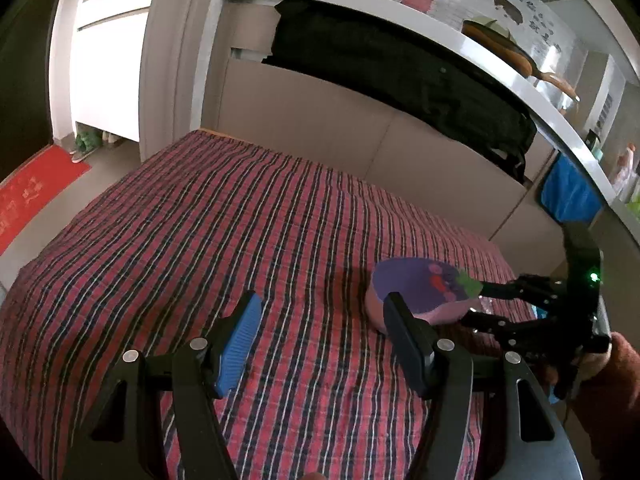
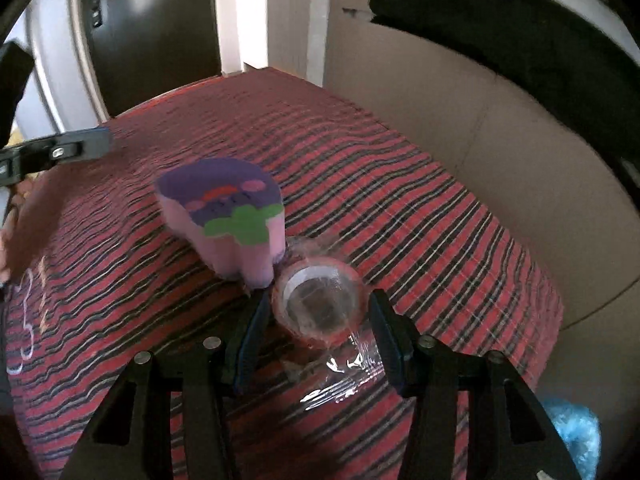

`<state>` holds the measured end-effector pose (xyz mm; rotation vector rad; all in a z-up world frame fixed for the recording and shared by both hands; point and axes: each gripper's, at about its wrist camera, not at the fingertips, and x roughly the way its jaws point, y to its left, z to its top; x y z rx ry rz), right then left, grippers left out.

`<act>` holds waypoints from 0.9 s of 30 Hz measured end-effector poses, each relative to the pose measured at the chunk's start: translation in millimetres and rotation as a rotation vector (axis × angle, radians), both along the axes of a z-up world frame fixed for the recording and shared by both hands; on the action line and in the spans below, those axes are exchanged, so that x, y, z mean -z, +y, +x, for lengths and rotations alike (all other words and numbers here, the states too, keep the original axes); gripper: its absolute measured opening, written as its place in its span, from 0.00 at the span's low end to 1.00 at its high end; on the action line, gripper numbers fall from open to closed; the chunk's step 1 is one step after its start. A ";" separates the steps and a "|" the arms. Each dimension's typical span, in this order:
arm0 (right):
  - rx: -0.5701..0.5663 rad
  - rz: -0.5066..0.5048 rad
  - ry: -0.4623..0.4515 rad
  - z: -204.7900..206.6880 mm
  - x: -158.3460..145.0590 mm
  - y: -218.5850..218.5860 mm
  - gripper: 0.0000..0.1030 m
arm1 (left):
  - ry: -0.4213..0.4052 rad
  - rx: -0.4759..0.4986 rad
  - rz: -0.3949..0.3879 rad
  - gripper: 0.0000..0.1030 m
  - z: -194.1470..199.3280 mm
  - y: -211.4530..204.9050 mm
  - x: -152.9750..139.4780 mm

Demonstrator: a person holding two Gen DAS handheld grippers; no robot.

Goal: Collect trash
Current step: 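Grasp the purple eggplant sponge with the left tool while the right tool grasps the bagged tape roll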

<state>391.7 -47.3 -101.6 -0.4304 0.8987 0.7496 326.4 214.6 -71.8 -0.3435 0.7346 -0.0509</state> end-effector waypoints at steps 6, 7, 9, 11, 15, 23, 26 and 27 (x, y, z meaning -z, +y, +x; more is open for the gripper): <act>0.043 0.082 0.092 19.5 10.2 -4.7 0.61 | -0.006 0.059 -0.022 0.62 32.6 -17.7 -0.3; 0.049 0.078 0.095 19.2 9.7 -5.5 0.56 | -0.007 0.071 -0.024 0.62 37.1 -22.5 1.7; 0.084 0.076 0.100 14.6 5.5 -13.3 0.49 | -0.006 0.107 -0.040 0.62 49.3 -33.5 5.9; 0.140 0.081 0.101 8.8 1.2 -25.4 0.48 | -0.003 0.130 -0.056 0.62 59.9 -41.2 9.6; 0.261 0.146 0.103 -12.4 -14.9 -65.8 0.48 | 0.014 0.152 -0.066 0.62 82.7 -55.1 21.0; 0.401 0.242 0.069 -54.1 -43.3 -138.0 0.48 | 0.124 0.175 -0.130 0.62 89.9 -61.5 45.9; 0.421 0.253 0.065 -60.9 -46.0 -149.6 0.48 | 0.117 0.219 -0.110 0.62 70.4 -71.2 40.8; 0.424 0.255 0.067 -62.6 -45.8 -151.0 0.48 | 0.115 0.239 -0.089 0.62 63.5 -76.0 38.6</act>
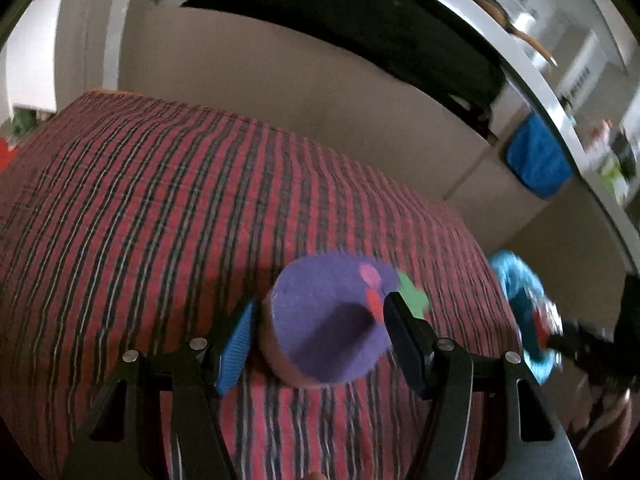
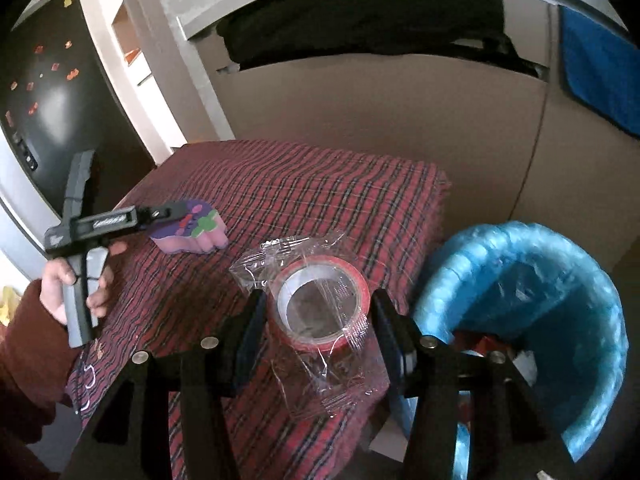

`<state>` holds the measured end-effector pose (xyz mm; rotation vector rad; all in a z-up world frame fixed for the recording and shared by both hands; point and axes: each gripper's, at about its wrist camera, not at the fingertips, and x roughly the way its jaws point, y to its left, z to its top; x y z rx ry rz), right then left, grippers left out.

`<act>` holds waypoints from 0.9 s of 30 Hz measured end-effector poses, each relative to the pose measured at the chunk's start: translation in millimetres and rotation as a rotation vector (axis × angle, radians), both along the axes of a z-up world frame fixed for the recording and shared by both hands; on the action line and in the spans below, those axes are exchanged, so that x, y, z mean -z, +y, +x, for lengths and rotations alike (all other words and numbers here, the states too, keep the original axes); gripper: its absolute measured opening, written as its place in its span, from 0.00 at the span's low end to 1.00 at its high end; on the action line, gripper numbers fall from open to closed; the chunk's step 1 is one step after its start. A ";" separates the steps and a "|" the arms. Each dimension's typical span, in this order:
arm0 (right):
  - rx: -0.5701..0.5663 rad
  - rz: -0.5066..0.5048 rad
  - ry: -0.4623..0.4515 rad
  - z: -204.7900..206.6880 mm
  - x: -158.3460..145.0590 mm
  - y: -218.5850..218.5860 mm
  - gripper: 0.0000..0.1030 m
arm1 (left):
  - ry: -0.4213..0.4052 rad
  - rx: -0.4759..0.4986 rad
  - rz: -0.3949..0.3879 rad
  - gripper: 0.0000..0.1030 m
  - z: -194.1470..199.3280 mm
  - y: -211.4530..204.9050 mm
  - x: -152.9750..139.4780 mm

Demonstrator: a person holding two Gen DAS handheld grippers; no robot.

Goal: Collect trash
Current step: 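Grasp the purple eggplant sponge with the left tool while the right tool grasps the bagged tape roll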

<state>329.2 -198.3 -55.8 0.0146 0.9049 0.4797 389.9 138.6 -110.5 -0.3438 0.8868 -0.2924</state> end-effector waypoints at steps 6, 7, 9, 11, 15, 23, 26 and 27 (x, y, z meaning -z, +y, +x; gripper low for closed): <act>-0.014 0.018 0.002 -15.1 5.2 3.3 0.48 | -0.041 0.185 0.157 0.62 -38.4 -39.4 -7.1; -0.019 0.023 0.005 -17.6 6.4 3.6 0.48 | -0.054 0.218 0.200 0.62 -44.4 -48.1 -7.5; -0.029 0.025 0.009 -22.4 9.7 5.8 0.49 | -0.092 0.240 0.288 0.63 -54.1 -61.0 -8.4; -0.039 0.017 0.008 -29.0 11.0 7.6 0.49 | -0.126 0.217 0.349 0.64 -57.3 -68.3 -10.2; -0.037 0.025 0.011 -36.0 11.5 5.1 0.49 | -0.127 0.166 0.342 0.70 -46.2 -72.0 -14.3; -0.021 0.043 0.019 -49.3 14.8 -0.1 0.49 | -0.068 0.088 0.411 0.70 -6.2 -80.7 -9.3; -0.014 0.052 0.020 -53.7 15.7 -3.8 0.49 | -0.032 0.061 0.360 0.70 4.5 -74.8 -3.8; -0.011 0.055 0.020 -55.1 15.9 -5.5 0.49 | -0.020 0.060 0.337 0.70 6.2 -73.5 -2.9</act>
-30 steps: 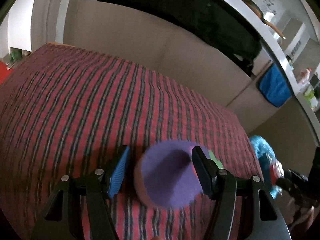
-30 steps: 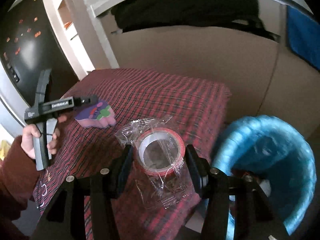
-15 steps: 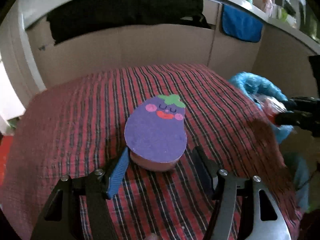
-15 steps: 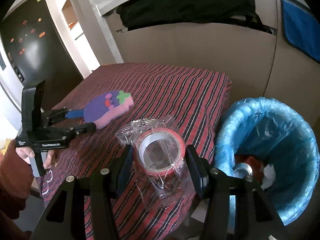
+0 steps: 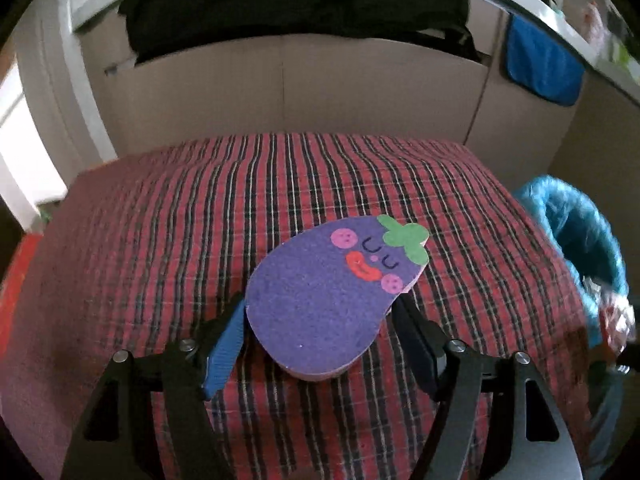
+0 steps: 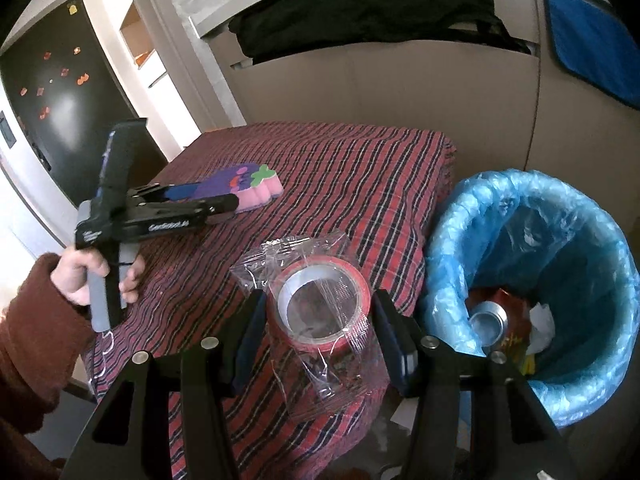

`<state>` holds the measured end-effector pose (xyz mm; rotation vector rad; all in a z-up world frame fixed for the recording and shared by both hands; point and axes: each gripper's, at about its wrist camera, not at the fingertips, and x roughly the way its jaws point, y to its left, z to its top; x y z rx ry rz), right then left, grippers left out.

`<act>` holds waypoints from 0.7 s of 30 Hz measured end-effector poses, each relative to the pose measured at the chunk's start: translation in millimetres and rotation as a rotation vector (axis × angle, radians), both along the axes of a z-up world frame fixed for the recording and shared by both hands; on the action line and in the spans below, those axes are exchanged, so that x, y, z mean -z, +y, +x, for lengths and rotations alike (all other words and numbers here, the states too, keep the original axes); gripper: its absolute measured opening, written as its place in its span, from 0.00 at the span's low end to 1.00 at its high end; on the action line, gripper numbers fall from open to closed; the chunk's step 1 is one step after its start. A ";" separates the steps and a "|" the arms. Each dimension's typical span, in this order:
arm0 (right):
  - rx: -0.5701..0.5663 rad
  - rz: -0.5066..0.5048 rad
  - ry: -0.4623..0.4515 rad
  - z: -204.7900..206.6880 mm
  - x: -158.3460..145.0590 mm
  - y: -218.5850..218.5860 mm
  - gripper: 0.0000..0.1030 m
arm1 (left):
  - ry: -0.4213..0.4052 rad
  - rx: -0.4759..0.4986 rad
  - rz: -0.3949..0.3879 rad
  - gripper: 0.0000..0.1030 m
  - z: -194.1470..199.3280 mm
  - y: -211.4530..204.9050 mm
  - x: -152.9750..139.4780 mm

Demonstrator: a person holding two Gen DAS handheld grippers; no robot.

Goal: Collect trash
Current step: 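Grasp the purple eggplant sponge with the left tool while the right tool grasps the bagged tape roll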

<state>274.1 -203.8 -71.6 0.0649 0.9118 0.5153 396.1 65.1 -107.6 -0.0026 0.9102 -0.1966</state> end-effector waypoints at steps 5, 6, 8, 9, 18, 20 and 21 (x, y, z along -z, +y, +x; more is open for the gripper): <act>0.016 0.010 -0.001 -2.3 0.0 -7.0 0.49 | 0.028 -0.029 -0.068 0.68 0.6 11.1 -2.3; 0.019 0.013 -0.005 -2.6 -1.0 -7.8 0.49 | 0.016 -0.044 -0.065 0.67 -1.8 13.4 -5.0; 0.027 0.021 -0.018 -3.4 -3.7 -8.6 0.49 | -0.019 -0.063 -0.067 0.67 -9.6 16.0 -12.3; 0.030 0.025 -0.026 -4.1 -5.5 -8.6 0.49 | -0.047 -0.077 -0.071 0.66 -16.0 17.8 -18.3; 0.037 -0.012 -0.136 -11.1 -37.2 10.0 0.49 | -0.253 -0.199 -0.101 0.65 -85.4 12.8 -66.6; 0.030 -0.001 -0.156 -13.4 -45.5 14.8 0.49 | -0.280 -0.211 -0.094 0.65 -103.7 8.0 -74.8; 0.030 0.004 -0.167 -14.8 -49.3 16.6 0.49 | -0.288 -0.212 -0.090 0.65 -110.9 4.7 -77.9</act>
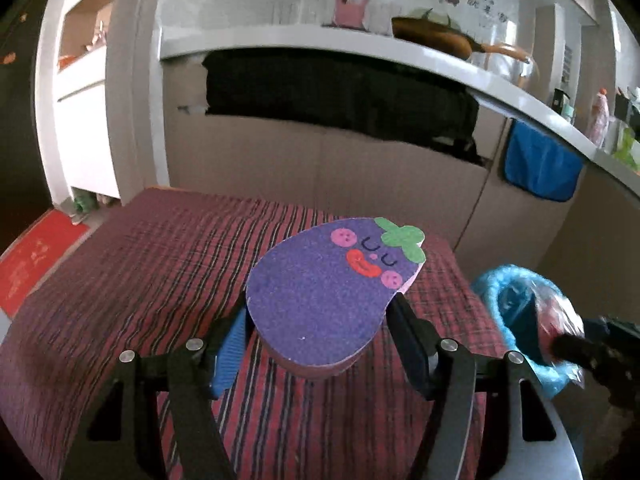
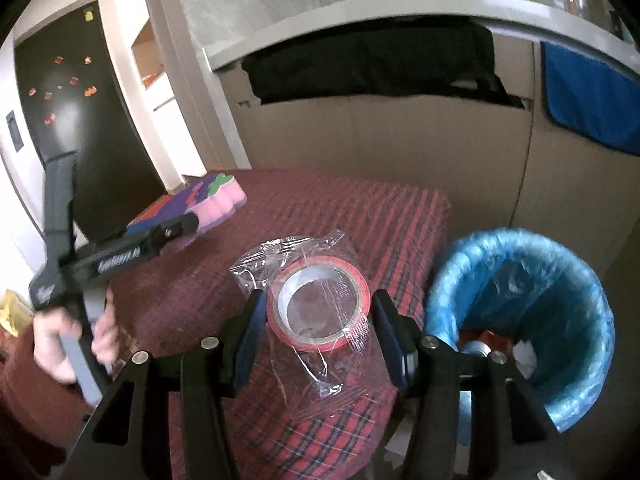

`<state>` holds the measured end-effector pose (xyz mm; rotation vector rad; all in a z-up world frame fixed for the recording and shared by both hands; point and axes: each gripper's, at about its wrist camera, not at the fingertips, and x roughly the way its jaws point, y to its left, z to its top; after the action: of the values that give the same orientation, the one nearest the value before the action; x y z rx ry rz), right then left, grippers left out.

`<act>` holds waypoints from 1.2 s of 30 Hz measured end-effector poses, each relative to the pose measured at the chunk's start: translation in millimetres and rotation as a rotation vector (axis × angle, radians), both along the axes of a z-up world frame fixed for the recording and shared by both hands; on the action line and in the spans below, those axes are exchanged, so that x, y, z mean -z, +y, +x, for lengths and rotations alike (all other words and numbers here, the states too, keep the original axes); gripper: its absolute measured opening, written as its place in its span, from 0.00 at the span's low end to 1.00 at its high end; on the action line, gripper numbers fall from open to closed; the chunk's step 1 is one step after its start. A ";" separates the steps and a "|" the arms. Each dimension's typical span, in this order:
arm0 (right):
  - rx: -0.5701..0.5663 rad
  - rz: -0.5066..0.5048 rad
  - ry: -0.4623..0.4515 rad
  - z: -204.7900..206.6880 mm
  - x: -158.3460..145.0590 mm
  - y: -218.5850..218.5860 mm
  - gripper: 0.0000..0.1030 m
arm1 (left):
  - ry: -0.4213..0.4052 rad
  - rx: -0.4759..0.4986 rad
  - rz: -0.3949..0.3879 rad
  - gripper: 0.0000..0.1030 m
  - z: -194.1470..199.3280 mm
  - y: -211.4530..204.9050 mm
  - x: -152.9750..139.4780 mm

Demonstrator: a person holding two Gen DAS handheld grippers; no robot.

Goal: Collect trash
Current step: 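Grasp the purple eggplant sponge with the left tool while the right tool grasps the bagged tape roll, then carry the sponge and bagged tape roll to the blue bin and release both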

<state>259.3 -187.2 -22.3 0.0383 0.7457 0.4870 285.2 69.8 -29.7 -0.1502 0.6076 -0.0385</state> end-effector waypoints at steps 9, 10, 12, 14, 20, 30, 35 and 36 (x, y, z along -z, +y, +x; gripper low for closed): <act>0.009 -0.006 -0.119 -29.4 -30.6 -1.6 0.49 | -0.093 0.006 0.031 0.65 -61.7 -32.7 -31.6; 0.018 -0.007 -0.130 -32.7 -33.6 -5.2 0.49 | -0.103 0.008 0.038 0.65 -65.3 -37.7 -34.7; 0.034 -0.006 -0.147 -38.7 -39.9 -14.3 0.49 | -0.128 0.012 0.056 0.65 -74.3 -48.6 -42.4; 0.046 -0.006 -0.164 -44.9 -45.9 -23.6 0.49 | -0.151 0.027 0.056 0.65 -82.8 -61.6 -51.4; 0.119 -0.019 -0.232 -69.5 -68.4 -65.1 0.49 | -0.207 0.091 0.053 0.65 -98.5 -101.8 -73.8; 0.256 -0.026 -0.289 -92.3 -85.6 -136.7 0.49 | -0.280 0.183 0.072 0.65 -99.2 -175.3 -93.8; 0.305 -0.030 -0.298 -87.9 -83.7 -163.5 0.49 | -0.266 0.221 0.067 0.65 -80.4 -204.9 -85.3; 0.311 -0.032 -0.297 -86.2 -82.3 -167.5 0.49 | -0.261 0.226 0.068 0.65 -74.8 -209.2 -82.8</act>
<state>173.1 -354.7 60.0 0.0499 0.4445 0.1772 210.4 -139.4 53.1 -0.0089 0.3623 -0.2520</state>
